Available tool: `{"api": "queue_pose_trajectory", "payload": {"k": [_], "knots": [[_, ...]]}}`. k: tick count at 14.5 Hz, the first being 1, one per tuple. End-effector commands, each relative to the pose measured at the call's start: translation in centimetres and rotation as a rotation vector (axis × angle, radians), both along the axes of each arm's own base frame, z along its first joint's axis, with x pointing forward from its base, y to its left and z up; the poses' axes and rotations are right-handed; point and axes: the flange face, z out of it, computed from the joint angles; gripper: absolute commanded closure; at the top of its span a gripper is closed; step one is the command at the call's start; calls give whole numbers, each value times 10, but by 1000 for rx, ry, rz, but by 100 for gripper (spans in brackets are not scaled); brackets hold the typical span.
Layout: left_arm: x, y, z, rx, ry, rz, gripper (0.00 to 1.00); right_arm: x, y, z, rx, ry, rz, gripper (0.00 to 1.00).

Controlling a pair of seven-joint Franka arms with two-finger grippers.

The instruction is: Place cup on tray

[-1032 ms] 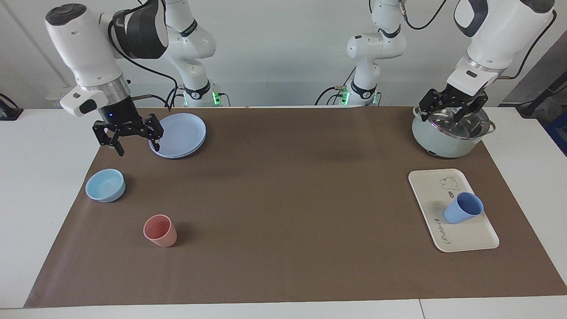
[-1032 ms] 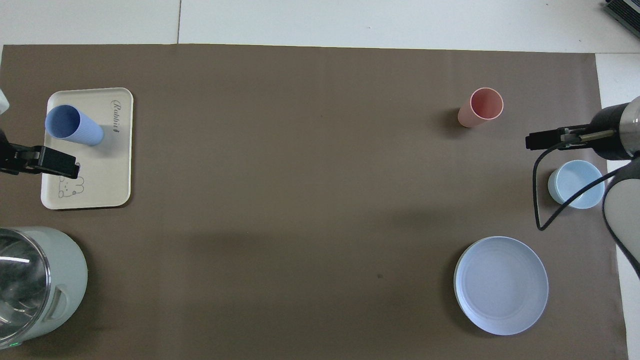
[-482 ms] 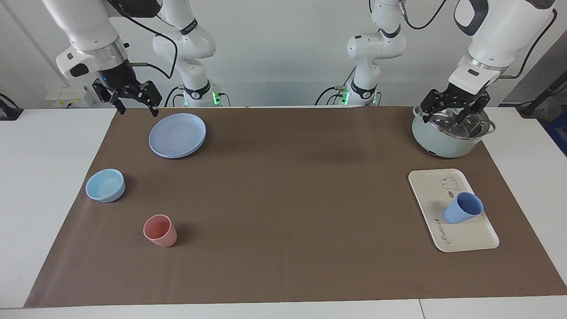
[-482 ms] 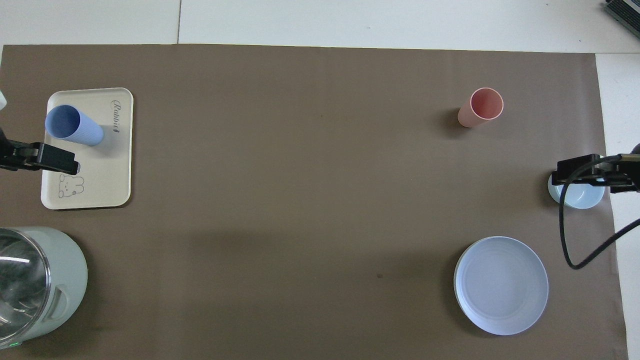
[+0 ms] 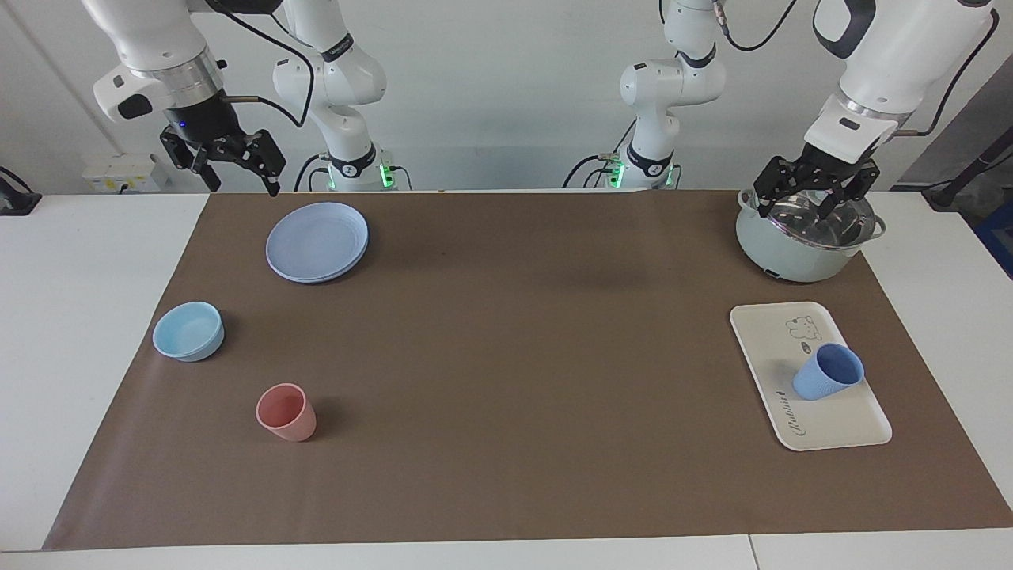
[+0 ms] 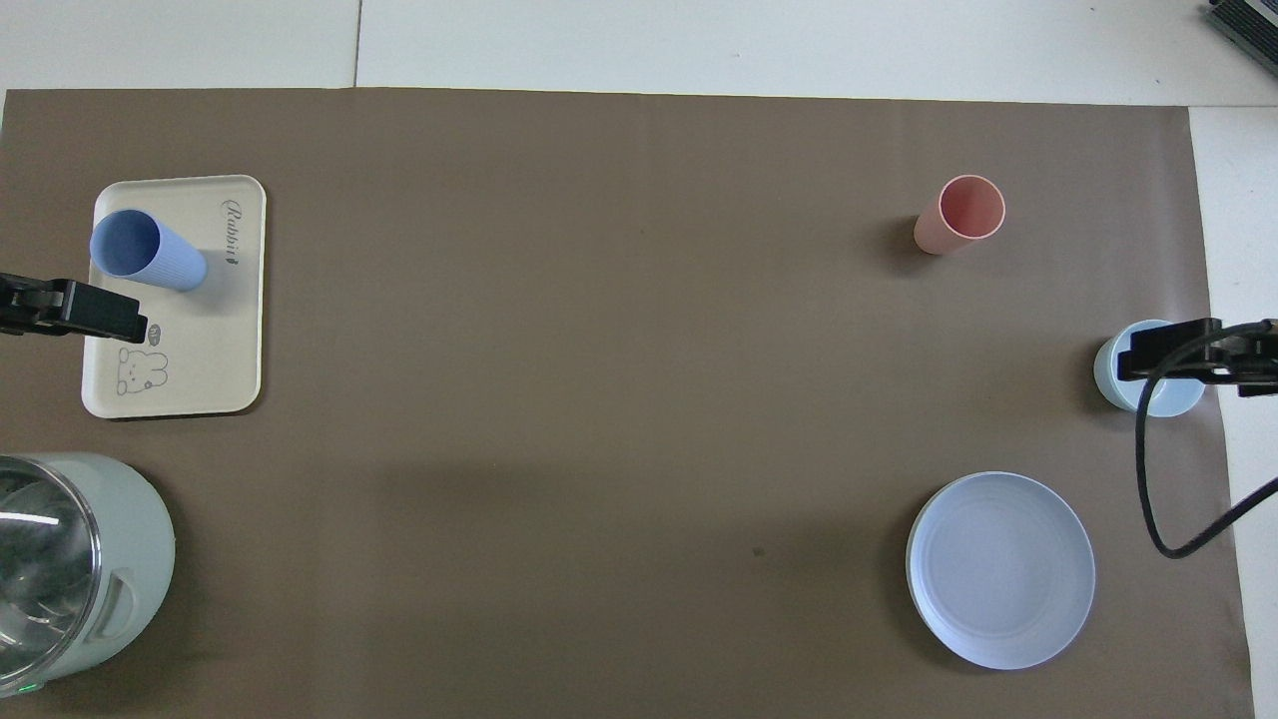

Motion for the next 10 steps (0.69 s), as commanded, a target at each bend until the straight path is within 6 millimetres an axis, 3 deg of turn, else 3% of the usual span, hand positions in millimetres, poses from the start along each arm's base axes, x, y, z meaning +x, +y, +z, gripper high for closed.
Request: {"api": "queue_pose_trajectory", "payload": {"k": [1,5,8,10], "knots": [[-8,-2,12,14,-18,7,0,-1,-7,2,-25,17,39,0],[-8,-7,25,11,-46,10,0,-2,-1,-2,-19,49,78,0],[-14,-8,38,-5,-70,52,0,0,-20,-6,-9,53,50,0],[-20,-8,42,-4,-78,46,0,0,-12,-6,-12,51,62,0]]}}
